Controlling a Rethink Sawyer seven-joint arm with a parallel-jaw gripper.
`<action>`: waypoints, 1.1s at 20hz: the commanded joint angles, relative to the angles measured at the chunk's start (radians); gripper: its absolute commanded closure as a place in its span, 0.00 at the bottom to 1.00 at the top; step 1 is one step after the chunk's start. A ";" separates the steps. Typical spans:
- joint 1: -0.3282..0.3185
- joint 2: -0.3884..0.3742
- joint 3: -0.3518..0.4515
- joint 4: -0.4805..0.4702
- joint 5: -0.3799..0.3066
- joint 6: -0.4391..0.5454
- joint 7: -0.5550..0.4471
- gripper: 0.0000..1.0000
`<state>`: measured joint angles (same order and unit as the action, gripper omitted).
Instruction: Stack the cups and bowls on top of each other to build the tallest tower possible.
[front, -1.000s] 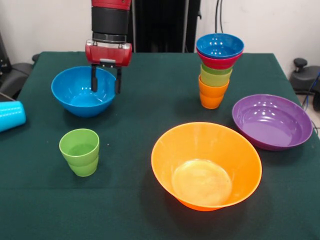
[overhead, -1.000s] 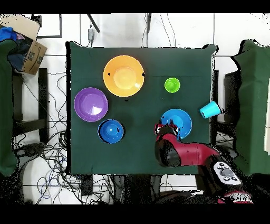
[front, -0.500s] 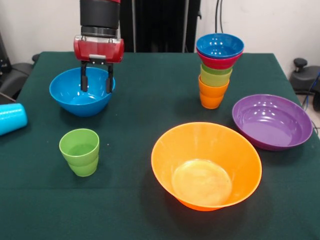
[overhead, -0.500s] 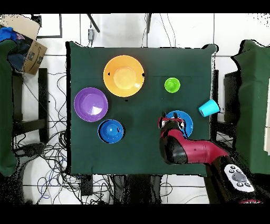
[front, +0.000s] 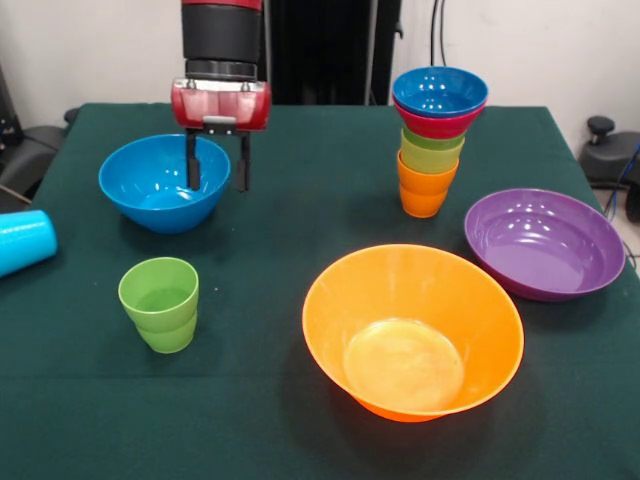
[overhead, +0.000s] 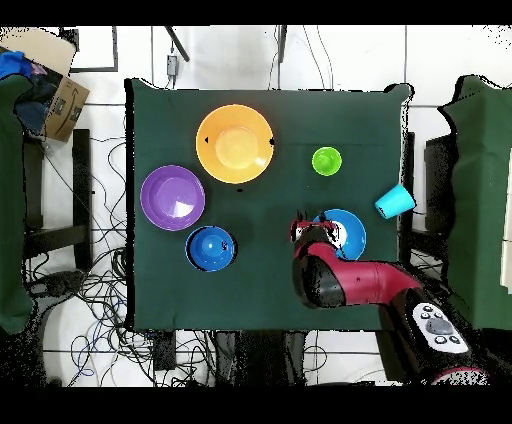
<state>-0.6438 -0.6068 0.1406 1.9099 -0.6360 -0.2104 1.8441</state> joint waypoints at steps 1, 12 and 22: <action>0.075 0.061 -0.004 -0.011 -0.030 0.033 0.074 0.00; 0.166 0.114 -0.160 -0.050 0.000 0.012 0.086 0.00; 0.153 0.131 -0.173 -0.062 -0.011 0.012 0.085 0.00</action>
<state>-0.5059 -0.5204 -0.0632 1.9092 -0.6352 -0.2111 1.8441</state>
